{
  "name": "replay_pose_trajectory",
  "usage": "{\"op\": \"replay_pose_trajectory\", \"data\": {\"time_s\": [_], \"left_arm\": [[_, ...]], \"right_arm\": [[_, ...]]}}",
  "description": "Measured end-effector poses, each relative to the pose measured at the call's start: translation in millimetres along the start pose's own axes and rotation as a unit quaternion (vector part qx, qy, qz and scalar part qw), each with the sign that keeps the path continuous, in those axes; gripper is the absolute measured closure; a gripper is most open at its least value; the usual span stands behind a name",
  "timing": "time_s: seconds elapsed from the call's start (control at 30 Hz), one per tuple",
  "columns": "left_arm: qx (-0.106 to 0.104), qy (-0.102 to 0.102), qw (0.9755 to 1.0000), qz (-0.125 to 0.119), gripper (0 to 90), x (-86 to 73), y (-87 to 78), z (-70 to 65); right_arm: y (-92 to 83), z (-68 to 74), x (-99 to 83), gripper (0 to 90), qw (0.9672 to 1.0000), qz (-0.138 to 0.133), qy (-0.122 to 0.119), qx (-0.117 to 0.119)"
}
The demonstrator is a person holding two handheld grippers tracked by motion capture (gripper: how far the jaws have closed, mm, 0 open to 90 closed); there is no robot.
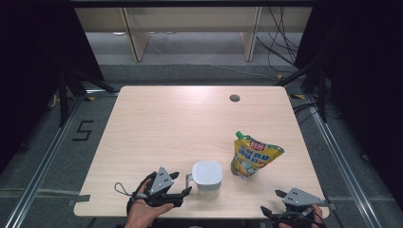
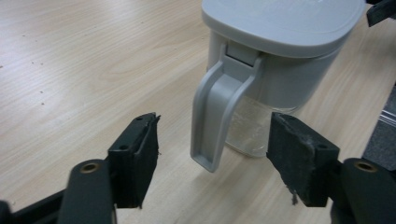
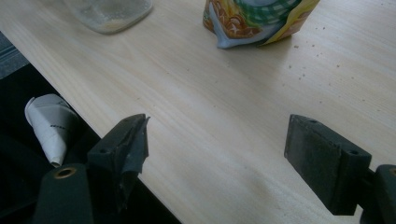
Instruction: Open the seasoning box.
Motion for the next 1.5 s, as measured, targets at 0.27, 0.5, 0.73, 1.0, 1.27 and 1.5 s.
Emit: {"op": "replay_pose_trajectory", "data": {"time_s": [0.27,0.5,0.73,1.0,1.27,1.5], "left_arm": [[-0.014,-0.001,0.9999,-0.001,28.8,5.6,-7.0,-4.2],[-0.022,0.005,0.9997,-0.008,37.6,12.1,-14.4,-2.6],[-0.012,0.026,0.9985,-0.047,77.1,21.7,-22.8,-1.4],[-0.025,0.026,0.9973,-0.064,88.9,36.9,-20.8,0.2],[-0.036,0.005,0.9971,-0.067,88.9,49.8,-9.8,-0.6],[-0.034,0.007,0.9980,-0.053,88.9,48.6,-1.0,-2.4]], "right_arm": [[-0.1,-0.5,0.1,22.2,1.0000,-0.001,0.000,-0.008],[0.0,-0.6,0.4,21.8,0.9999,0.001,-0.001,-0.010],[1.4,-0.6,0.8,21.8,0.9999,0.003,-0.006,-0.012],[2.0,-0.4,0.8,21.8,0.9999,0.002,-0.002,-0.011],[1.5,0.4,0.8,21.8,0.9999,0.001,0.005,-0.011],[1.0,-0.6,1.7,20.5,0.9999,-0.009,0.000,-0.015]]}}
Point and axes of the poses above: each handheld gripper's, and its own axes: y roughly forward along the jaws, x roughly out of its top, z roughly to its left, the point moved 2 cm from there along y, roughly forward along the jaws, and after that the axes turned 11 degrees about x, right-handed, at the moved point
